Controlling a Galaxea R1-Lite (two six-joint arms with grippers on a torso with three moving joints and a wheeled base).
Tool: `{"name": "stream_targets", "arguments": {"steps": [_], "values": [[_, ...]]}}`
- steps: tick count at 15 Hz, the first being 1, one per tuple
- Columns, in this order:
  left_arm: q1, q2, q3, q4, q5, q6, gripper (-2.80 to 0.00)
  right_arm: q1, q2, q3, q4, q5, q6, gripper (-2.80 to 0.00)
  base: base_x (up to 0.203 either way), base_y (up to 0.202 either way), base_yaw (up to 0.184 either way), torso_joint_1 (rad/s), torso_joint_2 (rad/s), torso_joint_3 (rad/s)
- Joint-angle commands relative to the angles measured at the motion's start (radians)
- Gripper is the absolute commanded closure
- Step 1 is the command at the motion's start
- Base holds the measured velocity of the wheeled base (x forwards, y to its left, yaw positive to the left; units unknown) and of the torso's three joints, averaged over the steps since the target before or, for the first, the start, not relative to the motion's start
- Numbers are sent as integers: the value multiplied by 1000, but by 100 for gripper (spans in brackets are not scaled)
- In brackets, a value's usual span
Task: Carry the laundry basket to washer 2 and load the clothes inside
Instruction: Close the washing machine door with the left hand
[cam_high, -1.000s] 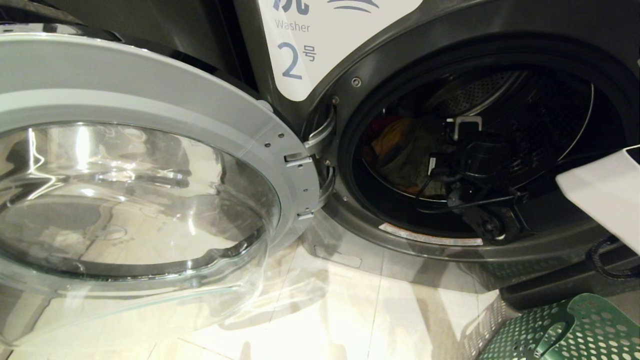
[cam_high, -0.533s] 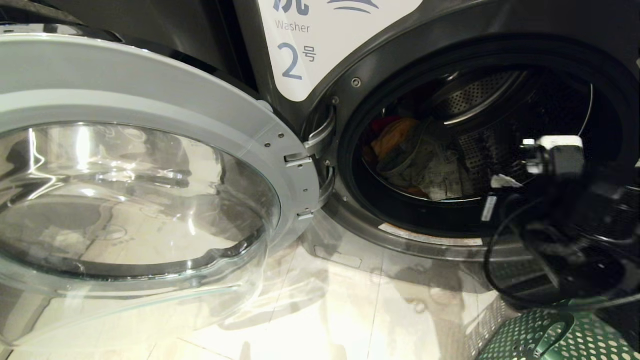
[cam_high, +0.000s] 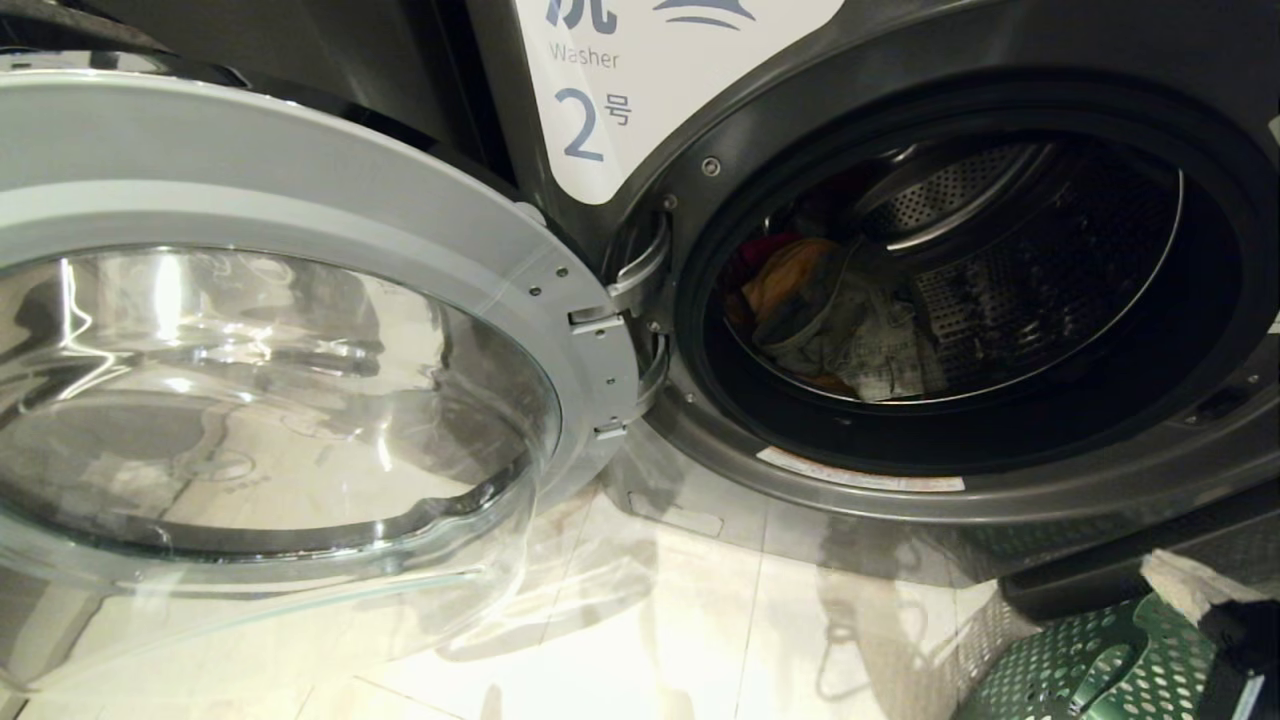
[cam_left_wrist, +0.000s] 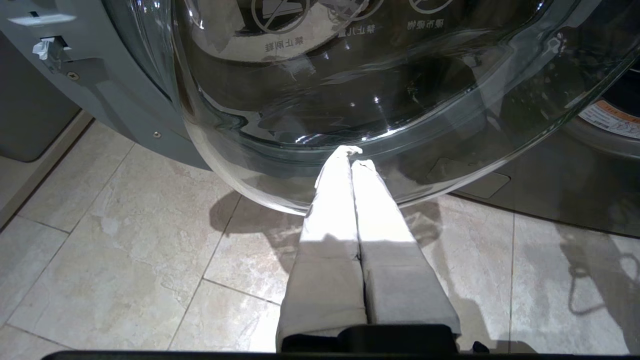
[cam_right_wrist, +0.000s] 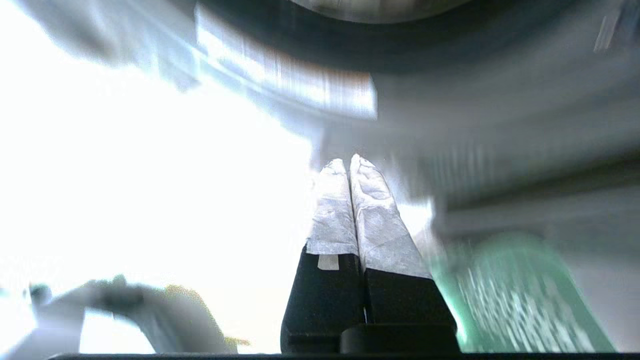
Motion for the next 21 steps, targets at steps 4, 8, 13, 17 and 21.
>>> {"name": "stream_targets", "arguments": {"steps": [4, 8, 13, 17, 21], "values": [[0, 0, 40, -1, 0, -1, 0, -117, -322, 113, 247, 87, -64, 0, 0, 0, 0, 0, 0, 0], [0, 0, 40, -1, 0, -1, 0, -238, -662, 124, 509, 175, -94, 0, 0, 0, 0, 0, 0, 0], [0, 2, 40, -1, 1, -1, 0, -261, -935, 129, 570, 216, -89, 0, 0, 0, 0, 0, 0, 0], [0, 0, 40, -1, 0, -1, 0, -262, -928, 127, 629, 199, -1, 0, 0, 0, 0, 0, 0, 0], [2, 0, 40, -1, 0, -1, 0, -262, -928, 131, 623, 190, -7, 0, 0, 0, 0, 0, 0, 0]]}}
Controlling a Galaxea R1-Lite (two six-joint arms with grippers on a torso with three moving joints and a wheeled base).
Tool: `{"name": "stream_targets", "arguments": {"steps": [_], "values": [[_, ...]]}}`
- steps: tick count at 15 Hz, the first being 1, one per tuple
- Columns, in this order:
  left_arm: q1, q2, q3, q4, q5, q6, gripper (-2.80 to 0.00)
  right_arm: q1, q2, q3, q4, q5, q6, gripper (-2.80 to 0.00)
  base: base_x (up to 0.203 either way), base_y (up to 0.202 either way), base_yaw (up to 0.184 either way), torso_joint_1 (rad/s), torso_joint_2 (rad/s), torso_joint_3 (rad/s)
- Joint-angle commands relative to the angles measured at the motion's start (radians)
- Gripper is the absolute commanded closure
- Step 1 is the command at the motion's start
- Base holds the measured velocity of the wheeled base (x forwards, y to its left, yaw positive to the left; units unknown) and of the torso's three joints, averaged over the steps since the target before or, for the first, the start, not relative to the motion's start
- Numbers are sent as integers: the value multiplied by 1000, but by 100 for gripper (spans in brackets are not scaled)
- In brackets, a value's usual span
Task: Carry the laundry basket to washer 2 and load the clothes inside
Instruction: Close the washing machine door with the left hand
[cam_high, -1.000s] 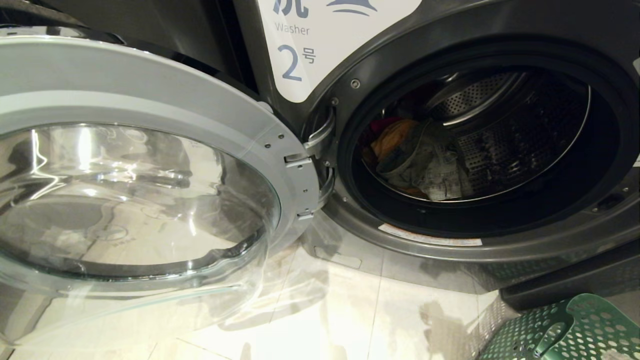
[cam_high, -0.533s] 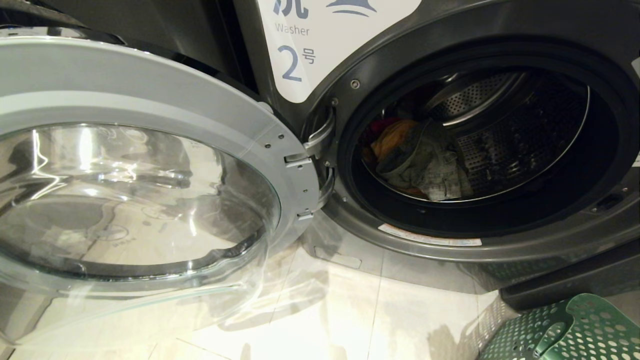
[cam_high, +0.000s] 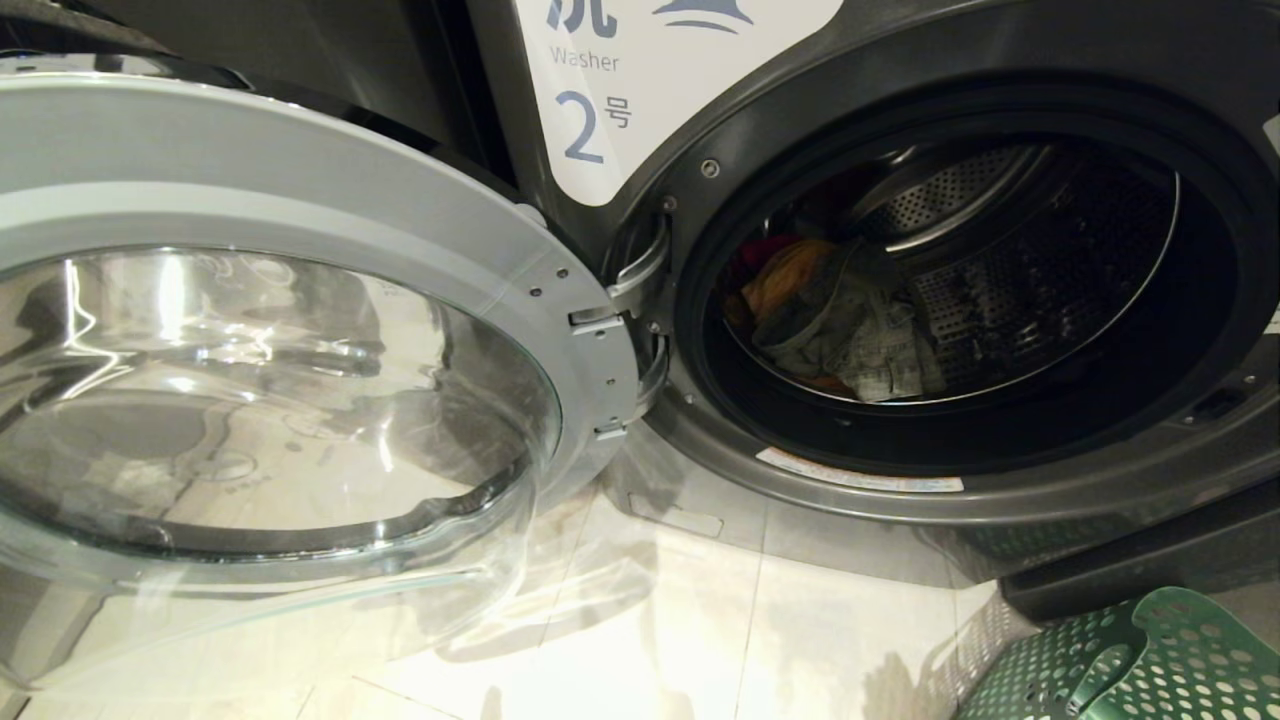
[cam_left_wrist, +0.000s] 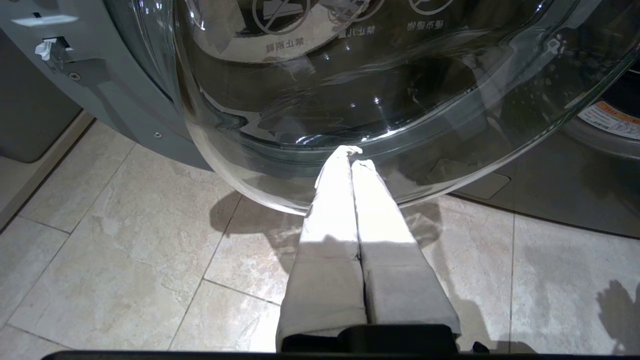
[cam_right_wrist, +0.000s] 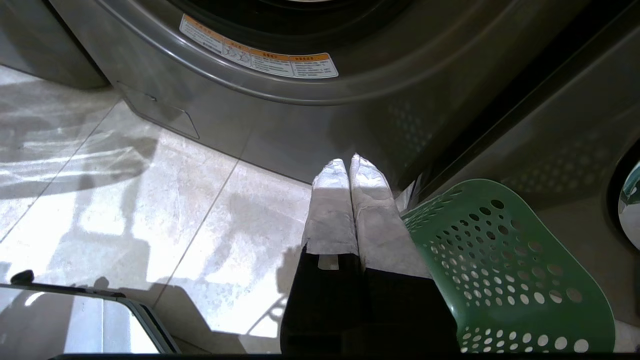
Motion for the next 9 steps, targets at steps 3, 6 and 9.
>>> {"name": "stream_targets", "arguments": {"steps": [3, 6, 9], "values": [[0, 1, 40, -1, 0, -1, 0, 0, 2, 1, 3, -3, 19, 0, 0, 0, 0, 0, 0, 0], [1, 0, 40, -1, 1, -1, 0, 0, 2, 1, 3, -4, 34, 0, 0, 0, 0, 0, 0, 0], [0, 0, 40, -1, 0, -1, 0, 0, 2, 1, 3, -4, 33, 0, 0, 0, 0, 0, 0, 0]]}}
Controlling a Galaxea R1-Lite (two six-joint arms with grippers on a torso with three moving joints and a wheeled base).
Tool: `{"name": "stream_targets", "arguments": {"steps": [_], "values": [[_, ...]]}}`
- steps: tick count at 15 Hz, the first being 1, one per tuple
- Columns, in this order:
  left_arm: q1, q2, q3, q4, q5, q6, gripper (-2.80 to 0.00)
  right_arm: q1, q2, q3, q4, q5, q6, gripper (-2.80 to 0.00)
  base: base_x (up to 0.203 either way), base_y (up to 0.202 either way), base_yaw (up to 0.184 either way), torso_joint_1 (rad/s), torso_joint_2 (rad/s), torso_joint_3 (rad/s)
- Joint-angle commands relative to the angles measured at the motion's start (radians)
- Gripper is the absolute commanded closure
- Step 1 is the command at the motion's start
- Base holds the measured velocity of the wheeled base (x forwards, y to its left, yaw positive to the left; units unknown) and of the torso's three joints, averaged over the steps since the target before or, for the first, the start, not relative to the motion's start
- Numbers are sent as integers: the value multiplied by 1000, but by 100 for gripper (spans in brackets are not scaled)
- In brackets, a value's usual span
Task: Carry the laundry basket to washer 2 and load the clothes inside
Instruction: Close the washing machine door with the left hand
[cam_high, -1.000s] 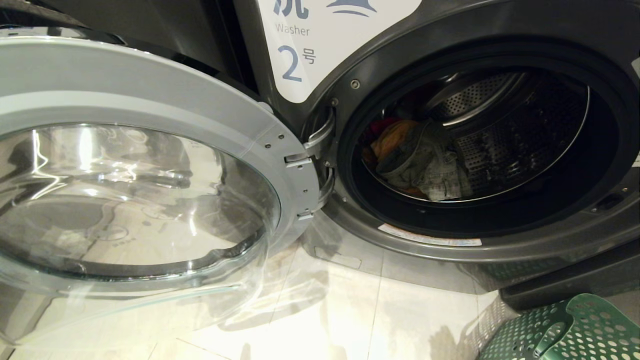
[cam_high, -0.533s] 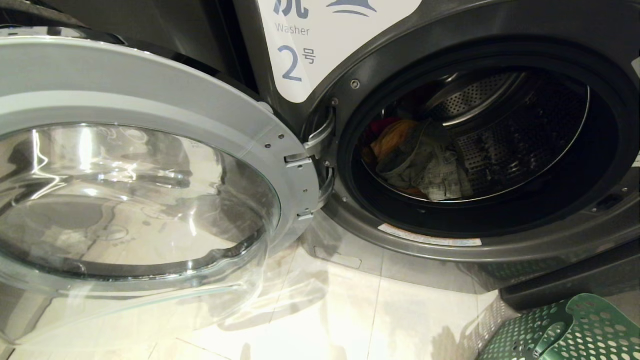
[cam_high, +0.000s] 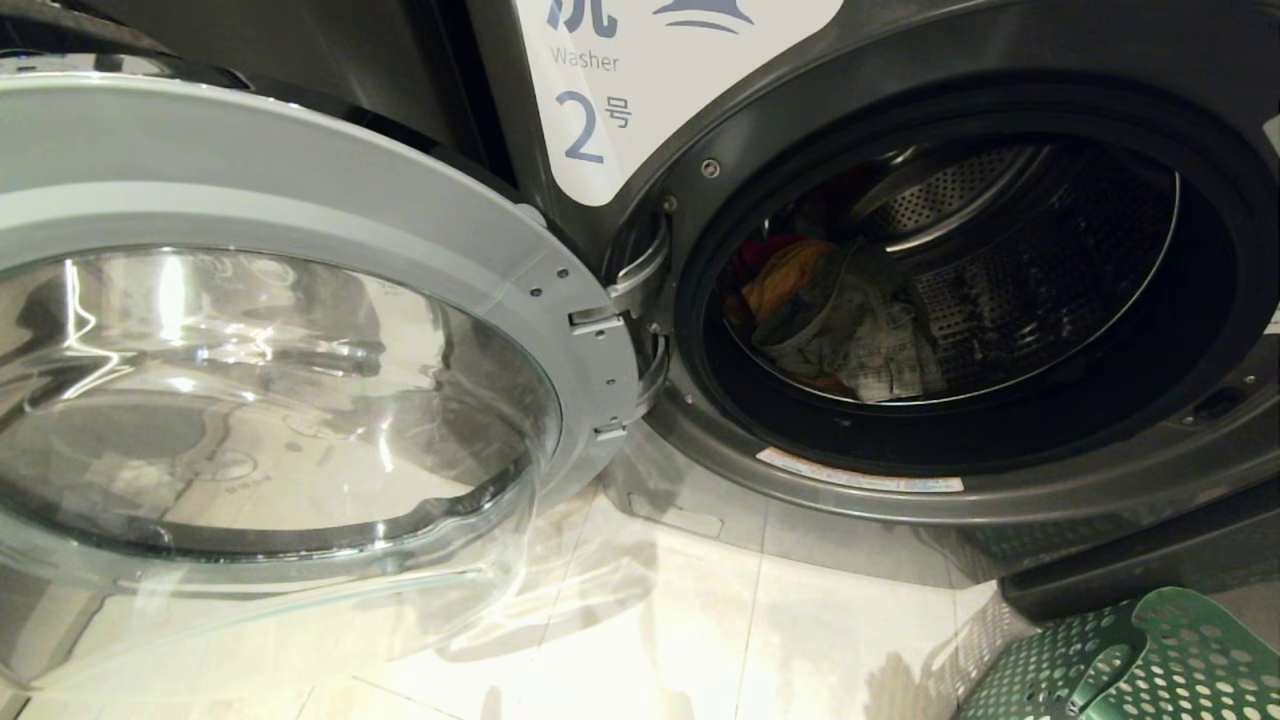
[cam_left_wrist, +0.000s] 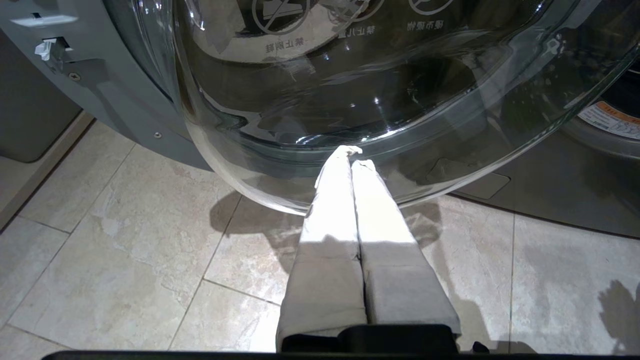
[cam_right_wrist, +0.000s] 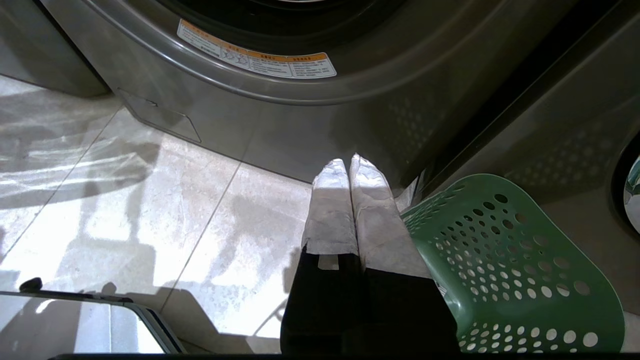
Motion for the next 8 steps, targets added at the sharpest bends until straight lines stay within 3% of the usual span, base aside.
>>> {"name": "stream_targets", "arguments": {"steps": [1, 8], "values": [[0, 0, 40, -1, 0, -1, 0, 0, 4, 0, 1, 0, 2, 0, 0, 0, 0, 0, 0, 0], [0, 0, 40, -1, 0, -1, 0, 0, 4, 0, 0, -3, 17, 0, 0, 0, 0, 0, 0, 0]]}}
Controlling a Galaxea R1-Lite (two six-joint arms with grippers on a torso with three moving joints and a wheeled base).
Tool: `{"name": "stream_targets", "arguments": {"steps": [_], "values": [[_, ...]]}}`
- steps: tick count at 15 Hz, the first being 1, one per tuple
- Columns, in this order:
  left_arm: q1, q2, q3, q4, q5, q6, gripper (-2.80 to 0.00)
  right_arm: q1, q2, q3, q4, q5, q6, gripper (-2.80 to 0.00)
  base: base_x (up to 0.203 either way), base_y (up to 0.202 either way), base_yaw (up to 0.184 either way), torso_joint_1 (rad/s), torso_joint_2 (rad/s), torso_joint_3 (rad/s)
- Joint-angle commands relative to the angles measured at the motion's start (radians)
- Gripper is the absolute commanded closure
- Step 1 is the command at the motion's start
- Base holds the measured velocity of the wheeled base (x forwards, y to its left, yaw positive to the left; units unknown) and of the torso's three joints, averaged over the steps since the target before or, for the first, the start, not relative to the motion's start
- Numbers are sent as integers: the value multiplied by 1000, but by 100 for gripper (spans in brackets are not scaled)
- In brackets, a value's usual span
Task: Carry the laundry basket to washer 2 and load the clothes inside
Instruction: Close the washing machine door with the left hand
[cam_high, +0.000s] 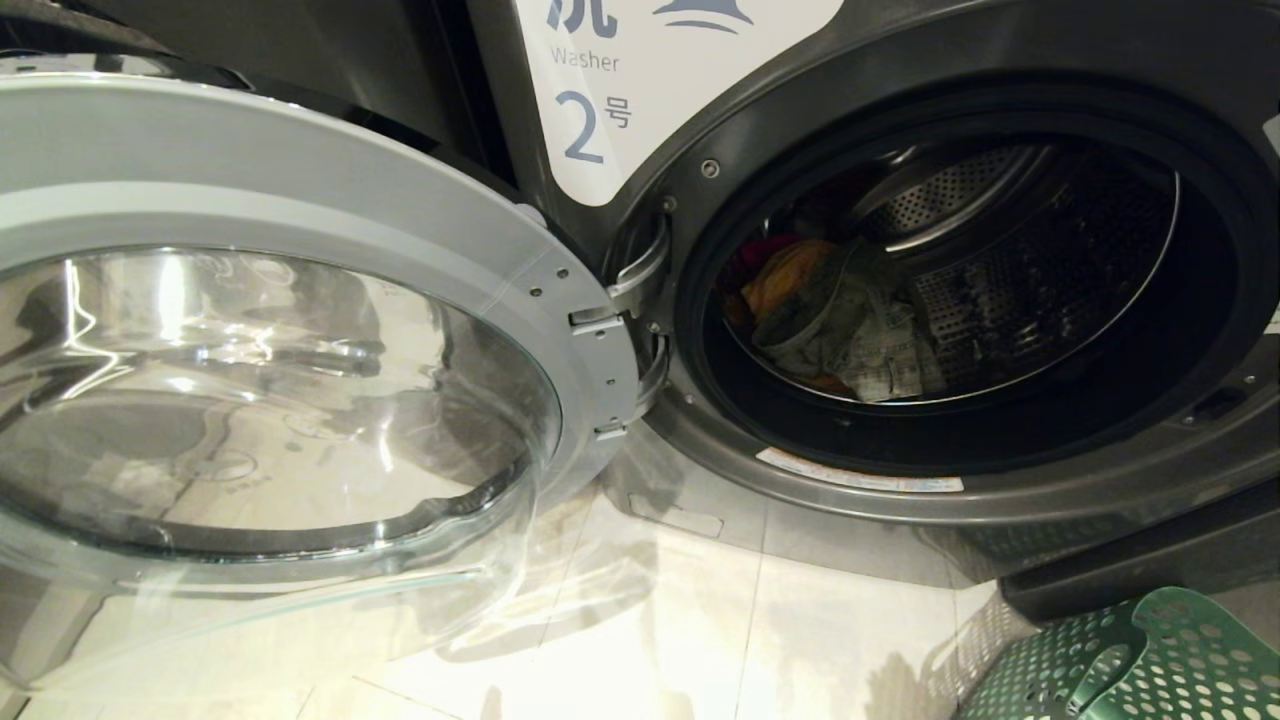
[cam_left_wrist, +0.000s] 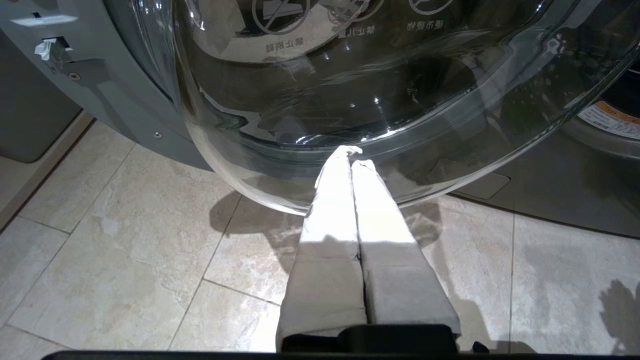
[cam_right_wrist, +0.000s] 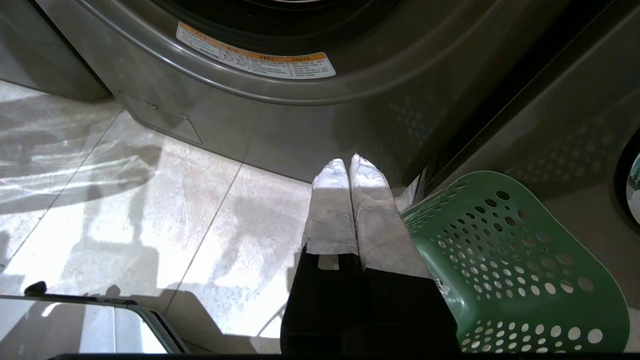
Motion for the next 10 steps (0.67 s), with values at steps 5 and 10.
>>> {"name": "stream_targets", "arguments": {"steps": [5, 10], "values": [[1, 0, 40, -1, 1, -1, 0, 0, 4, 0, 0, 2, -1, 0, 0, 0, -18, 1, -1, 0], [0, 1, 40, -1, 0, -1, 0, 0, 4, 0, 0, 2, -1, 0, -3, 10, -193, 0, 2, 3]]}}
